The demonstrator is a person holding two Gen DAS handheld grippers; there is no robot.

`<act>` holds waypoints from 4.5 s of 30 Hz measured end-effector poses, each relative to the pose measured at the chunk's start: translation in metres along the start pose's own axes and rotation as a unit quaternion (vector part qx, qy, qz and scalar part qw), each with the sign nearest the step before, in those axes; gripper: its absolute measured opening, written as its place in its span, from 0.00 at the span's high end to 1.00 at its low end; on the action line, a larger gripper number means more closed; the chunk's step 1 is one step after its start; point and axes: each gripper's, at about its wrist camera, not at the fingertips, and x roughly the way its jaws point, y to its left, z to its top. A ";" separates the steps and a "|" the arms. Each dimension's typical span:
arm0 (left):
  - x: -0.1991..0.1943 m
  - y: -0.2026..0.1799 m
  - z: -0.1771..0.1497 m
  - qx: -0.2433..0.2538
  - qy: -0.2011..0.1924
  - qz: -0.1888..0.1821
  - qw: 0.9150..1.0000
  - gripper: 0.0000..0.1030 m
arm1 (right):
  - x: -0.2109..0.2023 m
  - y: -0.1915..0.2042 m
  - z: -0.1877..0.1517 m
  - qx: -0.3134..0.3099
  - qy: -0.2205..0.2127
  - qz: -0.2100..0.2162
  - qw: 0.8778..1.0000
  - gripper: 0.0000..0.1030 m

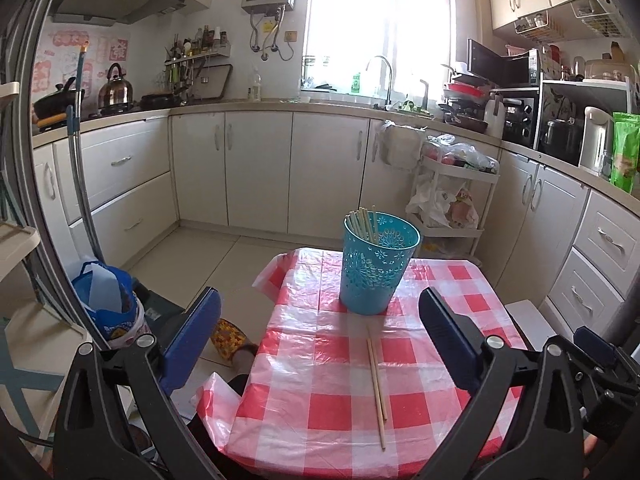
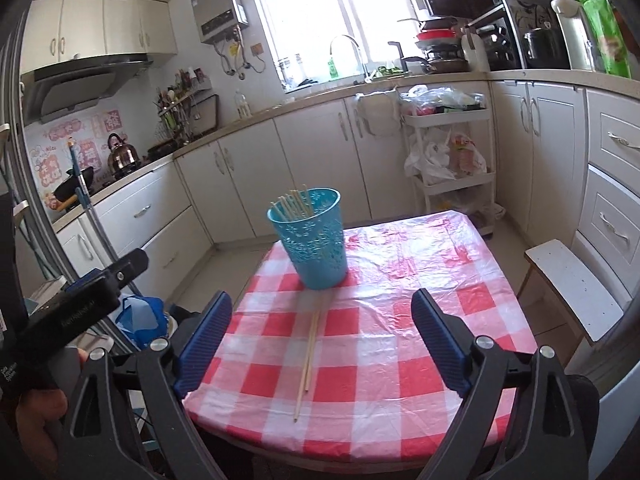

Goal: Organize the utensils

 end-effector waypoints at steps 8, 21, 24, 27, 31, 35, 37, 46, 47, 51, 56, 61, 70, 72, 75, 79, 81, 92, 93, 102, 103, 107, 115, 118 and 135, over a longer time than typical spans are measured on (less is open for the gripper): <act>-0.042 -0.004 -0.010 0.011 -0.005 -0.004 1.000 0.07 | -0.040 0.015 -0.005 -0.012 -0.014 0.010 1.000 0.14; -0.088 -0.012 -0.016 0.025 -0.015 -0.014 0.999 0.07 | -0.086 0.018 -0.017 -0.017 -0.029 0.005 0.999 0.11; -0.093 -0.014 -0.016 0.029 -0.019 -0.018 0.999 0.07 | -0.091 0.021 -0.017 -0.021 -0.033 0.008 0.999 0.11; -0.096 -0.013 -0.017 0.029 -0.019 -0.018 0.999 0.07 | -0.093 0.024 -0.018 -0.024 -0.035 0.011 0.999 0.10; -0.097 -0.011 -0.017 0.026 -0.016 -0.017 0.999 0.07 | -0.094 0.027 -0.019 -0.026 -0.035 0.014 0.999 0.09; -0.095 -0.010 -0.016 0.022 -0.013 -0.017 1.000 0.07 | -0.096 0.028 -0.019 -0.027 -0.038 0.013 0.999 0.09; -0.095 -0.009 -0.017 0.021 -0.011 -0.017 1.000 0.07 | -0.096 0.027 -0.019 -0.028 -0.039 0.013 0.999 0.09; -0.093 -0.009 -0.019 0.018 -0.005 -0.019 1.000 0.07 | -0.097 0.026 -0.019 -0.028 -0.041 0.011 0.999 0.09; -0.092 -0.009 -0.019 0.018 -0.005 -0.019 1.000 0.07 | -0.096 0.026 -0.019 -0.028 -0.040 0.011 0.999 0.09; -0.091 -0.009 -0.020 0.018 -0.002 -0.022 1.000 0.07 | -0.097 0.026 -0.019 -0.027 -0.039 0.011 0.999 0.09; -0.088 -0.011 -0.022 0.019 0.003 -0.026 0.999 0.07 | -0.097 0.026 -0.018 -0.027 -0.037 0.010 0.999 0.09; -0.083 -0.012 -0.024 0.020 0.008 -0.027 0.999 0.07 | -0.092 0.024 -0.020 -0.025 -0.033 0.007 0.999 0.09; -0.078 -0.012 -0.024 0.020 0.012 -0.027 0.999 0.07 | -0.086 0.021 -0.020 -0.024 -0.028 0.006 0.999 0.09; -0.076 -0.012 -0.024 0.020 0.013 -0.027 0.999 0.07 | -0.085 0.021 -0.020 -0.024 -0.026 0.005 0.999 0.09; -0.073 -0.014 -0.025 0.020 0.013 -0.028 0.999 0.07 | -0.084 0.022 -0.020 -0.024 -0.026 0.005 0.999 0.09; -0.072 -0.014 -0.027 0.022 0.013 -0.029 0.999 0.07 | -0.082 0.022 -0.020 -0.025 -0.025 0.004 0.999 0.09; -0.069 -0.015 -0.028 0.023 0.014 -0.031 0.999 0.07 | -0.081 0.022 -0.020 -0.026 -0.024 0.003 0.999 0.09; 0.012 0.022 -0.052 -0.018 0.095 -0.015 0.995 0.08 | -0.003 0.010 -0.030 -0.054 0.008 -0.025 0.998 0.11; 0.020 0.023 -0.054 -0.018 0.100 -0.012 0.995 0.08 | 0.011 0.008 -0.031 -0.060 0.011 -0.026 0.998 0.17; 0.091 0.025 -0.062 -0.022 0.141 -0.003 0.990 0.07 | 0.180 0.008 -0.047 -0.085 0.150 -0.007 0.985 0.70; 0.099 0.025 -0.062 -0.024 0.146 -0.003 0.989 0.07 | 0.196 0.009 -0.050 -0.085 0.164 -0.008 0.983 0.73; 0.118 0.026 -0.064 -0.027 0.157 -0.004 0.987 0.07 | 0.242 0.009 -0.055 -0.077 0.196 -0.006 0.977 0.78; 0.140 0.025 -0.072 -0.033 0.174 -0.008 0.984 0.07 | 0.284 0.013 -0.060 -0.087 0.235 -0.010 0.968 0.87; 0.146 0.024 -0.074 -0.033 0.179 -0.009 0.983 0.07 | 0.285 0.010 -0.058 -0.081 0.234 -0.004 0.969 0.87; 0.150 0.016 -0.079 -0.025 0.187 -0.015 0.982 0.07 | 0.296 0.023 -0.056 -0.111 0.231 0.001 0.967 0.87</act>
